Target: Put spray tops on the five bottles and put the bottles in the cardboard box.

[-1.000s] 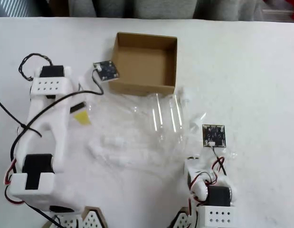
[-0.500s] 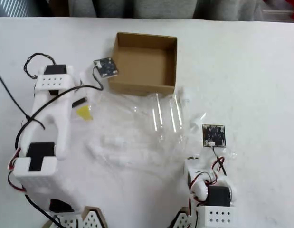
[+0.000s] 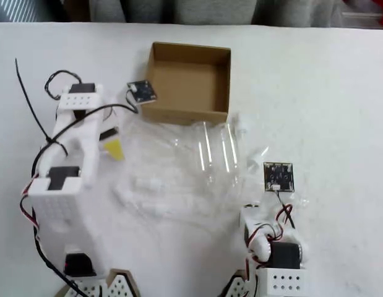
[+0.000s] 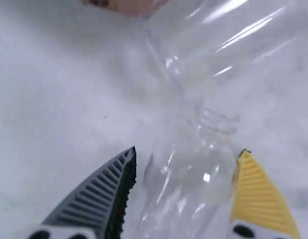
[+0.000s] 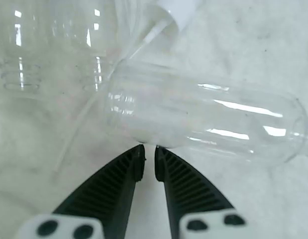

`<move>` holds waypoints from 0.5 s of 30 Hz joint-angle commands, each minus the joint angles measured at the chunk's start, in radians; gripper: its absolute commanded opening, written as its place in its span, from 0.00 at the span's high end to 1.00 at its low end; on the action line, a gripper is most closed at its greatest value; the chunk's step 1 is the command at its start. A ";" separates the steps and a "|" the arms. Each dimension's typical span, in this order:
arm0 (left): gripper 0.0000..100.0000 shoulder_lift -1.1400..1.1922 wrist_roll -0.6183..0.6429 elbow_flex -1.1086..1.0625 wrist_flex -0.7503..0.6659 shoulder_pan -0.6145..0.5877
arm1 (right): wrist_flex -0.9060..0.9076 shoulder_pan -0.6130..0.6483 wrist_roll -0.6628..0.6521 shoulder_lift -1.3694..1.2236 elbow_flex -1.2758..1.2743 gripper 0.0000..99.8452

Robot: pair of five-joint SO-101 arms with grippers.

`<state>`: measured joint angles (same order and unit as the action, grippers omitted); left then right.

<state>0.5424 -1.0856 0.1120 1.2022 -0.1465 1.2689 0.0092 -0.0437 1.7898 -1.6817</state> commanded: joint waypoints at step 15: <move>0.88 0.021 0.557 0.169 0.150 -0.036 | -0.002 -0.007 -0.012 0.010 -0.008 0.98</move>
<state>0.5731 -0.6989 0.1918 1.2774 -0.1711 1.2689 0.0092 -0.0437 1.7898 -1.6817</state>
